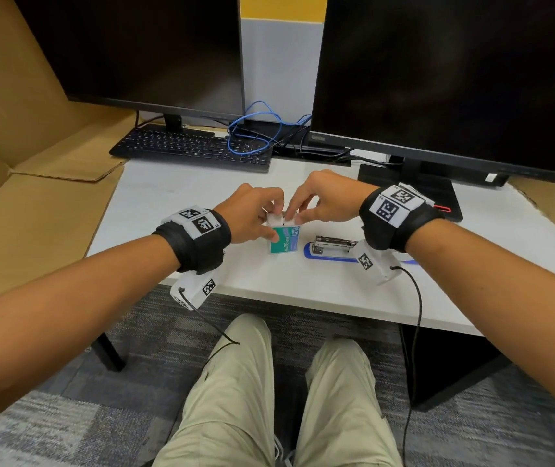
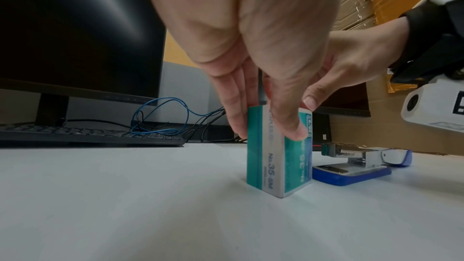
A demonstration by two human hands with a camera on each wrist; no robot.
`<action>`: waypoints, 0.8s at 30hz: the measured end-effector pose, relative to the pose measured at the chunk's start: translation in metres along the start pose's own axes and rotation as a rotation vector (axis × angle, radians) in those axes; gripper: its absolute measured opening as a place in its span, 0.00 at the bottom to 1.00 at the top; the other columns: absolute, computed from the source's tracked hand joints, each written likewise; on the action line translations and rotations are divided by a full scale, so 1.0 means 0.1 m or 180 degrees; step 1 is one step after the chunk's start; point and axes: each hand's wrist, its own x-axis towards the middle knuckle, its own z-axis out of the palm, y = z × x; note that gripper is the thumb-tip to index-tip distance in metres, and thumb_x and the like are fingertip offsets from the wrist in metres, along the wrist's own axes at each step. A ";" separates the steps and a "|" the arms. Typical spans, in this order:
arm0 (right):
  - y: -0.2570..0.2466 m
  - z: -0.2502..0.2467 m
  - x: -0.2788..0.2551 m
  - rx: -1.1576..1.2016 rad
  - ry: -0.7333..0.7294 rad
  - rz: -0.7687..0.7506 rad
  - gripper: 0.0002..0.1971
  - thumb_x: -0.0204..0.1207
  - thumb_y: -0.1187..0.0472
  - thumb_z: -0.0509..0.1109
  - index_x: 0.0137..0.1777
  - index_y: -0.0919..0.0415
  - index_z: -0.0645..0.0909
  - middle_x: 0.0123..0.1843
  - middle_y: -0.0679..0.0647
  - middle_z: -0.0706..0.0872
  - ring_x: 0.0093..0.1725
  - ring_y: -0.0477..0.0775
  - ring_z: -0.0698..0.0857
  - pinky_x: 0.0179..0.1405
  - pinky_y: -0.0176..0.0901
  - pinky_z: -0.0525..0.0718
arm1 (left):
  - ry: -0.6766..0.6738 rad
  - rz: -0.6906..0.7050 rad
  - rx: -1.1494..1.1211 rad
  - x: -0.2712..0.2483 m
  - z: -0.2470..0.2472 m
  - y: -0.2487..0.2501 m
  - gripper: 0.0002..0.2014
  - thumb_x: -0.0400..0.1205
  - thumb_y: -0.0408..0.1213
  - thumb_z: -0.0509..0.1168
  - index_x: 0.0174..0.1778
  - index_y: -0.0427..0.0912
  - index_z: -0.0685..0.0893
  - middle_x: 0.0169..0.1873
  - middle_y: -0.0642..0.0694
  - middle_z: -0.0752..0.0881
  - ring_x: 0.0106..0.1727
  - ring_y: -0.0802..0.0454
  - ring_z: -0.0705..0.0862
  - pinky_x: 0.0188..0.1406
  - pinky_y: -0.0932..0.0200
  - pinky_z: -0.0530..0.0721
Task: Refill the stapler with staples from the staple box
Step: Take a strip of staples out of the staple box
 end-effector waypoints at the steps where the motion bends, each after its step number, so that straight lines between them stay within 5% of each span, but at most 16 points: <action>1: -0.01 0.00 0.00 -0.0002 0.0000 0.0011 0.12 0.77 0.56 0.75 0.59 0.54 0.91 0.56 0.50 0.93 0.52 0.48 0.89 0.44 0.26 0.82 | -0.0034 0.0007 0.0025 0.01 -0.01 0.01 0.19 0.68 0.38 0.81 0.46 0.52 0.78 0.55 0.40 0.87 0.52 0.43 0.88 0.48 0.46 0.92; 5: 0.00 -0.01 0.02 0.0133 0.0034 0.0203 0.13 0.72 0.53 0.79 0.53 0.58 0.90 0.52 0.50 0.93 0.50 0.47 0.91 0.54 0.46 0.91 | -0.0201 0.0143 0.0497 0.03 -0.04 0.06 0.20 0.71 0.39 0.78 0.60 0.51 0.87 0.57 0.45 0.89 0.53 0.46 0.86 0.53 0.47 0.90; 8: 0.01 -0.01 0.02 0.0338 0.0124 0.0317 0.15 0.69 0.55 0.82 0.53 0.60 0.87 0.51 0.51 0.93 0.50 0.46 0.91 0.55 0.48 0.91 | -0.0350 0.0340 0.0989 0.05 -0.07 0.11 0.21 0.74 0.39 0.76 0.64 0.50 0.86 0.56 0.44 0.89 0.50 0.47 0.84 0.52 0.49 0.88; 16: -0.02 -0.02 -0.01 0.0501 0.0119 0.0292 0.13 0.71 0.59 0.80 0.51 0.60 0.83 0.51 0.53 0.92 0.52 0.50 0.91 0.56 0.52 0.91 | -0.0201 0.0151 0.0490 0.04 -0.06 0.05 0.20 0.70 0.40 0.79 0.45 0.48 0.72 0.50 0.43 0.86 0.51 0.45 0.86 0.46 0.46 0.91; 19: -0.08 -0.03 -0.02 0.0182 -0.0140 0.0121 0.10 0.77 0.59 0.75 0.58 0.55 0.87 0.57 0.49 0.91 0.54 0.48 0.88 0.58 0.46 0.89 | 0.0017 0.0030 0.0016 0.00 -0.04 -0.03 0.19 0.67 0.39 0.81 0.38 0.46 0.74 0.44 0.46 0.86 0.49 0.45 0.88 0.42 0.52 0.92; 22: -0.18 -0.05 -0.01 -0.0202 -0.0545 0.0065 0.17 0.82 0.60 0.67 0.67 0.45 0.85 0.63 0.45 0.88 0.57 0.47 0.84 0.55 0.34 0.82 | 0.0134 0.0017 -0.0101 -0.03 -0.03 -0.06 0.18 0.66 0.39 0.82 0.34 0.46 0.76 0.40 0.46 0.86 0.45 0.43 0.88 0.42 0.48 0.91; 24: -0.24 -0.06 0.02 -0.0425 -0.0728 0.0080 0.21 0.80 0.61 0.64 0.69 0.41 0.83 0.65 0.45 0.86 0.59 0.50 0.85 0.56 0.38 0.82 | 0.0179 0.0047 -0.0081 -0.02 -0.03 -0.07 0.18 0.65 0.40 0.83 0.35 0.43 0.78 0.38 0.46 0.86 0.43 0.43 0.87 0.43 0.47 0.91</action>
